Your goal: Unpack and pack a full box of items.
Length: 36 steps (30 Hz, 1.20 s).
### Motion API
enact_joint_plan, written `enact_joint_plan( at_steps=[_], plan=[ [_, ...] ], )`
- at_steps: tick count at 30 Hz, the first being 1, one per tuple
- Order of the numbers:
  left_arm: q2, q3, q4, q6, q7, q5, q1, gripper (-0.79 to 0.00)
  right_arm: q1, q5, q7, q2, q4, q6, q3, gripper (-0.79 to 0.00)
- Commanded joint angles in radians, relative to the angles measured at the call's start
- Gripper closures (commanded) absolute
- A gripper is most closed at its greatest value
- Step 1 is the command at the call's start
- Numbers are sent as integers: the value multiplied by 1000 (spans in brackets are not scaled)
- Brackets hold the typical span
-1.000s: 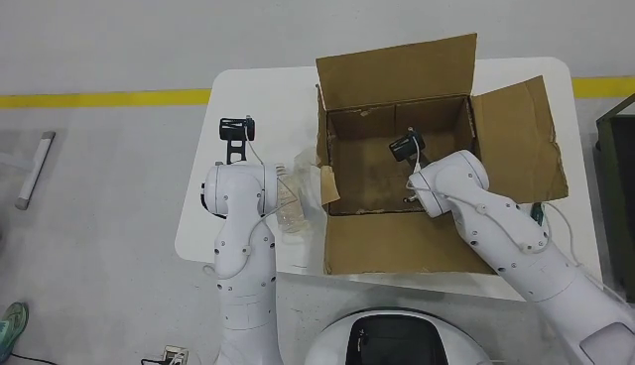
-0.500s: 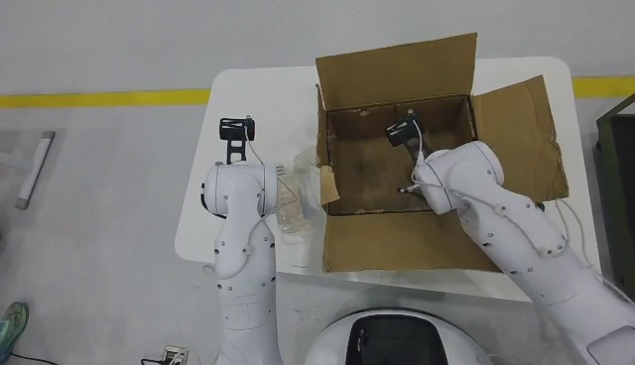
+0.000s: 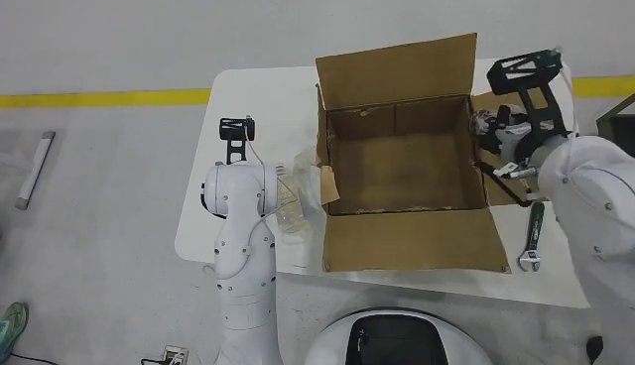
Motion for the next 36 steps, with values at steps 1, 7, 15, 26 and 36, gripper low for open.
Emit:
enact_joint_plan(
  at_steps=[1,7,15,26,36],
  plan=[
    [0,0,0,0,0,0,0,-785,-38,4,0,6,-45,0,74,0],
    [0,0,0,0,0,0,0,-785,-142,5,0,25,-68,-13,294,0],
    [0,0,0,0,0,0,0,-785,-405,53,0,33,-68,4,495,0],
    [0,0,0,0,0,0,0,-785,-598,63,0,36,26,12,470,0],
    [0,0,0,0,0,0,0,-785,-577,1,-7,40,136,-1,368,0]
  ],
)
